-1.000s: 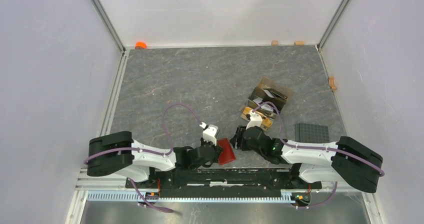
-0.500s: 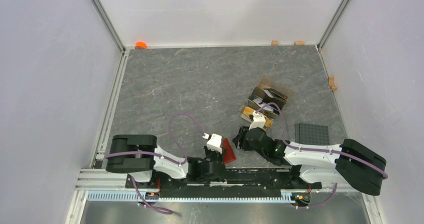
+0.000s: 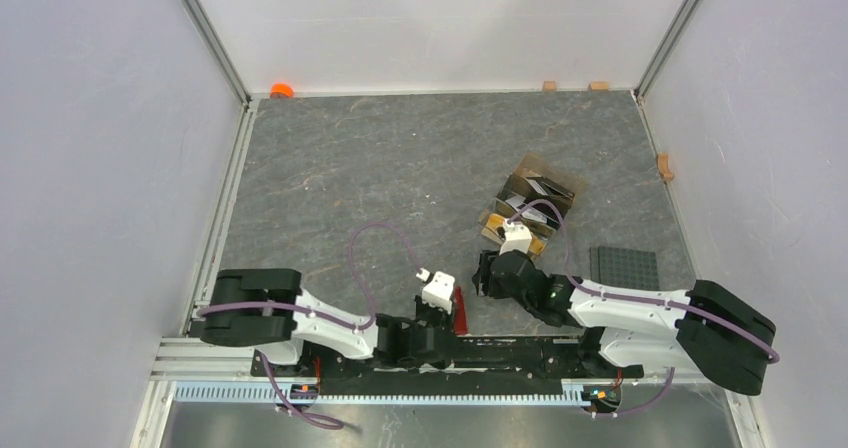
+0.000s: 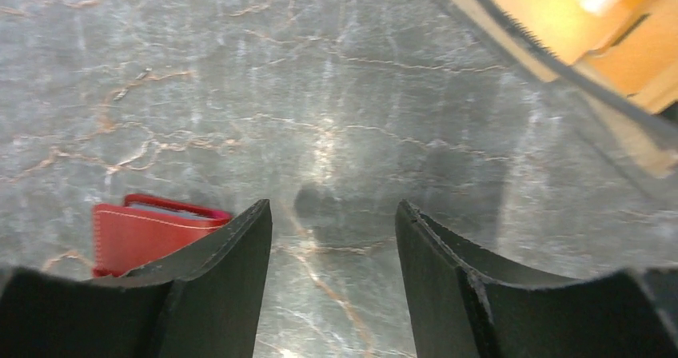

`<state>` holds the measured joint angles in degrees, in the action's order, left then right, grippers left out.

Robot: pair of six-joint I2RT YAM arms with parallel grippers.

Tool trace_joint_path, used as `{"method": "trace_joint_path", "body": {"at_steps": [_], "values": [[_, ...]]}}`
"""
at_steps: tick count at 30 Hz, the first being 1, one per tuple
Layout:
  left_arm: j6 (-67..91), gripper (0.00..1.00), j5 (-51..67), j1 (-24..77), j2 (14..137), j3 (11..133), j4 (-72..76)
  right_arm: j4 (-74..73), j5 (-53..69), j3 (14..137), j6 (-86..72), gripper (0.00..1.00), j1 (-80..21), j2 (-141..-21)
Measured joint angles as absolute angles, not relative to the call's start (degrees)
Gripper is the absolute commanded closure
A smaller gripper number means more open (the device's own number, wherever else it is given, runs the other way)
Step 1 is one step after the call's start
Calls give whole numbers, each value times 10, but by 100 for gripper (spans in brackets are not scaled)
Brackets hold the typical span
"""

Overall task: Put the credit cards into the card holder
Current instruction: Close the card holder at the center of the board, then reset both arms

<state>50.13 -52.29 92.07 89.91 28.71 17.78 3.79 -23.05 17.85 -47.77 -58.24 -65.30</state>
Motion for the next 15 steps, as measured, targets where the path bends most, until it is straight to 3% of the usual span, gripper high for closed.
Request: {"method": "trace_joint_path", "body": {"at_steps": [4, 8, 12, 15], "values": [[455, 25, -426, 875, 844, 315, 79, -29, -232, 205, -433, 27, -561, -642], [419, 3, -340, 808, 778, 324, 7, -92, -234, 260, -380, 16, -549, -620], [398, 0, -239, 709, 744, 358, -44, -122, -228, 318, -326, 5, -525, -591], [383, 0, -165, 617, 744, 402, -95, -137, -213, 346, -284, 2, -474, -585]]}}
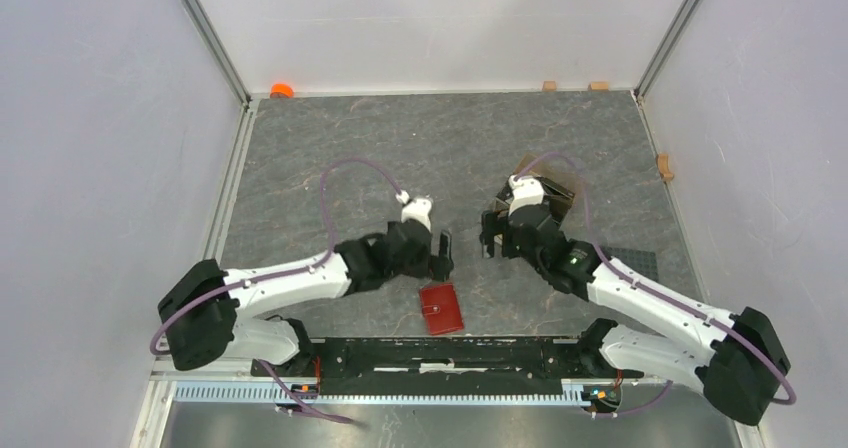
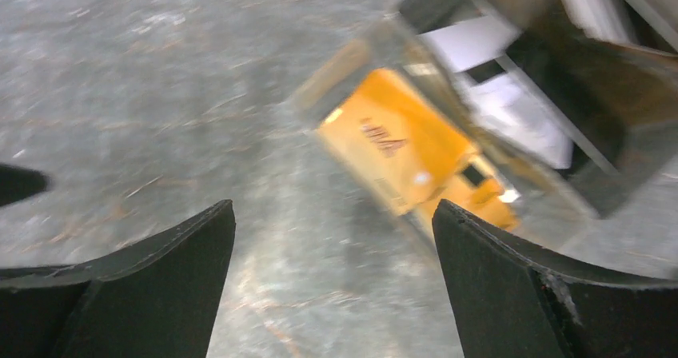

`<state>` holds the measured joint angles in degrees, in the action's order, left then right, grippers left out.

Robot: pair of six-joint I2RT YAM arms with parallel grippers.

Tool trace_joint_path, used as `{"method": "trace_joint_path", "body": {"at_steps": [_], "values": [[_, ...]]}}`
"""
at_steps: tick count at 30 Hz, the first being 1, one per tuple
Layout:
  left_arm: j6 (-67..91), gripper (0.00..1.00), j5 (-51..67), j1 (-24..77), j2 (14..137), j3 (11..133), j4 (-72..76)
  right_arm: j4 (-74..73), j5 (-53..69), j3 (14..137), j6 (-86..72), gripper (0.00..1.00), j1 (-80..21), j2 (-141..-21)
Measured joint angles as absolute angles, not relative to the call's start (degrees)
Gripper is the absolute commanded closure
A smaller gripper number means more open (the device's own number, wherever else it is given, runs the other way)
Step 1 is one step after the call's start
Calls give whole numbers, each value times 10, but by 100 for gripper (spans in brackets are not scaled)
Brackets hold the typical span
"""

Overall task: Put the credit cards into the card holder
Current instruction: Reset both arms

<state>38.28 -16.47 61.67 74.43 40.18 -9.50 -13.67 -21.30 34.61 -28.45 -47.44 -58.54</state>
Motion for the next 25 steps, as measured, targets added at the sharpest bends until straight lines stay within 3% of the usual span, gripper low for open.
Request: {"method": "trace_joint_path", "body": {"at_steps": [7, 12, 20, 25], "values": [[344, 0, -47, 389, 729, 492, -199, -169, -143, 354, -204, 2, -228, -585], [298, 0, -87, 260, 631, 531, -282, -194, -131, 354, -158, 2, -48, -525], [198, 0, -208, 263, 409, 513, -279, -131, -206, 326, -89, 2, -35, -356], [174, 0, -238, 263, 404, 505, -281, -116, -222, 309, -71, 2, -35, -347]]}}
